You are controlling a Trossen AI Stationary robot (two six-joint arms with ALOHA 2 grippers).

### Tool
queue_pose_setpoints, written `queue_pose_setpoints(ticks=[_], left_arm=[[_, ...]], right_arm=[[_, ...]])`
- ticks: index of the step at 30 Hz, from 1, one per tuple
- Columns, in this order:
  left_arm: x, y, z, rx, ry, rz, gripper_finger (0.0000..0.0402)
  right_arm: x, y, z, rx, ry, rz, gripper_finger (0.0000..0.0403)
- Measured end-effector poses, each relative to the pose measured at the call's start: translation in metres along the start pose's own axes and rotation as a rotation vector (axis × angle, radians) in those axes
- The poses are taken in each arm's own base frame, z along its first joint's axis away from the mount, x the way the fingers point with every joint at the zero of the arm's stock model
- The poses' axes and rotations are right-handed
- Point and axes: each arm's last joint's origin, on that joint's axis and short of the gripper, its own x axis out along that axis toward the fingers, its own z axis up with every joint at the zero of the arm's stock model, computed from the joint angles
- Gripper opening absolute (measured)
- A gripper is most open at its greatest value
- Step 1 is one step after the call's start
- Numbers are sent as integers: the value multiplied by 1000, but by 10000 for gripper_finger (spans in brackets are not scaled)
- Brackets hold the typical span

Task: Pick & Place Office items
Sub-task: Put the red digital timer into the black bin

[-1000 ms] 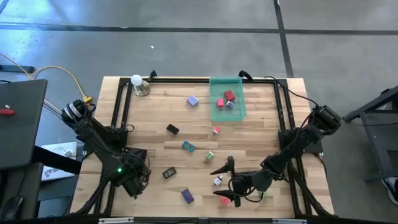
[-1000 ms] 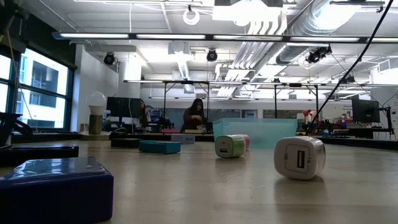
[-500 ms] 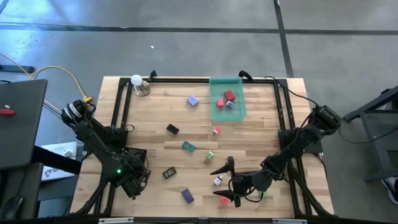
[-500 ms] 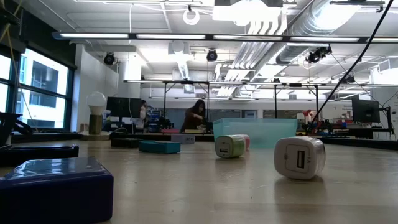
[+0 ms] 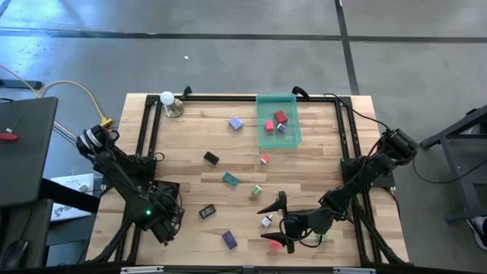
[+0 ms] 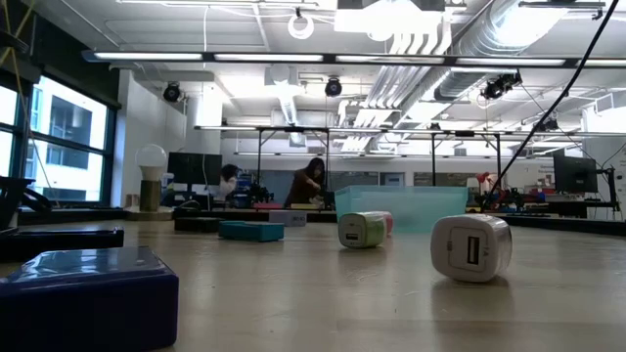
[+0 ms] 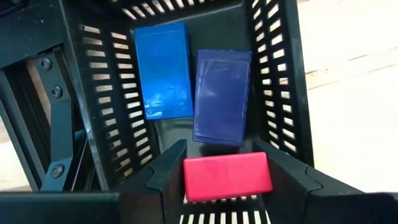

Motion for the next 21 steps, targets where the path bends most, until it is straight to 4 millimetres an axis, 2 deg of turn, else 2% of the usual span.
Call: queue_pose_setpoints(ticks=[21], left_arm=[[3,-1,-3,6,0,0,161]], right_arm=[[2,-3,-1,6,3,20,337]])
